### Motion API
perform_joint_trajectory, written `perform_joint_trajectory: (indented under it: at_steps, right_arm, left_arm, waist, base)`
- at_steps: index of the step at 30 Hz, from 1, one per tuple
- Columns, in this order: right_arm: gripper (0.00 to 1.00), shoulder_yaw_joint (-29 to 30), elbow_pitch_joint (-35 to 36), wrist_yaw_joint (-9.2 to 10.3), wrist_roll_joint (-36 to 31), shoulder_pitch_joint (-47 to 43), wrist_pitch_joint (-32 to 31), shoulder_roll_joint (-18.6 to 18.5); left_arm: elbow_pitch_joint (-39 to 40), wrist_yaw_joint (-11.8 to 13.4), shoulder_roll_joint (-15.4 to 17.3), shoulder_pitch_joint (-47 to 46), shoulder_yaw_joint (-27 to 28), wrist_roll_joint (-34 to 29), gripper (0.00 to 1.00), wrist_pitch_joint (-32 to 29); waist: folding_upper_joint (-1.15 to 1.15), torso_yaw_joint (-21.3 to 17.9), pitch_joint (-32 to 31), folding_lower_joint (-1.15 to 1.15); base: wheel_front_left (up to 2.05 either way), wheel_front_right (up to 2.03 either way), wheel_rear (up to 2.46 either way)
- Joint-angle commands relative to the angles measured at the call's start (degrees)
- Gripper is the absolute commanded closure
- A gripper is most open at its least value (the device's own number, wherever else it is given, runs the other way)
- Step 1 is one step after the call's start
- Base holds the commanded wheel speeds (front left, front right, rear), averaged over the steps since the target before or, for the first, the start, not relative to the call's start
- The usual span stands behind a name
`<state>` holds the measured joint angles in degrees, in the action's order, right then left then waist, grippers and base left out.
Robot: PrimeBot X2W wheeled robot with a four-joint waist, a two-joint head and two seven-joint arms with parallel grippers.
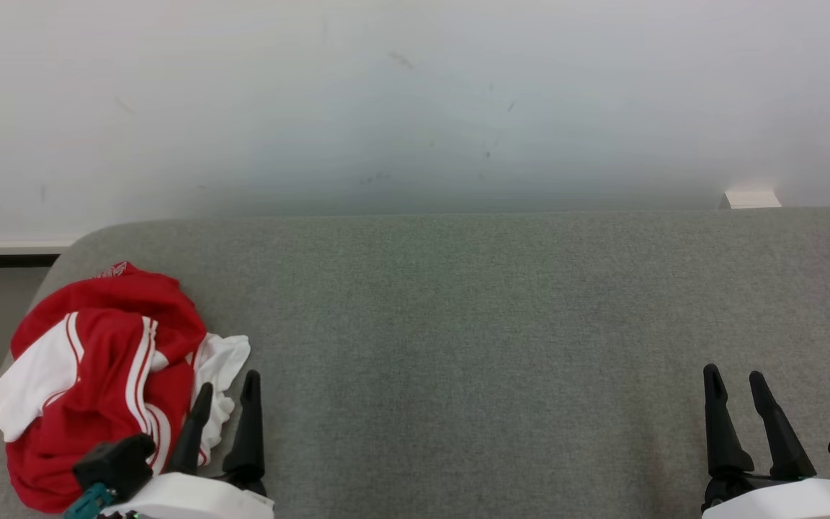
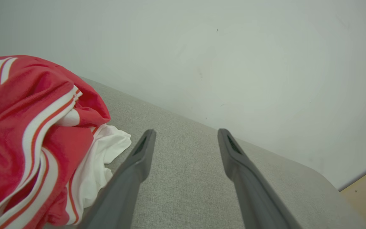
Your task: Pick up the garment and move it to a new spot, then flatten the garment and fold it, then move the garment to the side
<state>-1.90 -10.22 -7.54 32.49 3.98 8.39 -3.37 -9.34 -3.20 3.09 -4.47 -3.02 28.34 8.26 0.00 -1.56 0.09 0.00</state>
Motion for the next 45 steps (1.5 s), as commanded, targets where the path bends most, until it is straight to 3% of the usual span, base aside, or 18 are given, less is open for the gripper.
perform_joint_trajectory:
  at_steps: [1,45]
  right_arm:
    - [0.00,-0.2,0.3,0.06,-1.9,0.4,0.6,-0.2]
    - [0.00,-0.4,3.9,0.09,-19.0,-0.6,6.0,0.5]
  left_arm:
    - [0.2,0.1,0.6,-0.7,-0.2,-2.2,0.00,0.7]
    - [0.4,-0.6,0.1,-0.9,-0.9,-22.1,0.00,6.1]
  waist:
    - [0.00,0.0,0.0,0.00]
    - [0.00,-0.8,0.1,0.00]
  base:
    - [0.00,0.00,0.00]
    - [0.00,0.00,0.00]
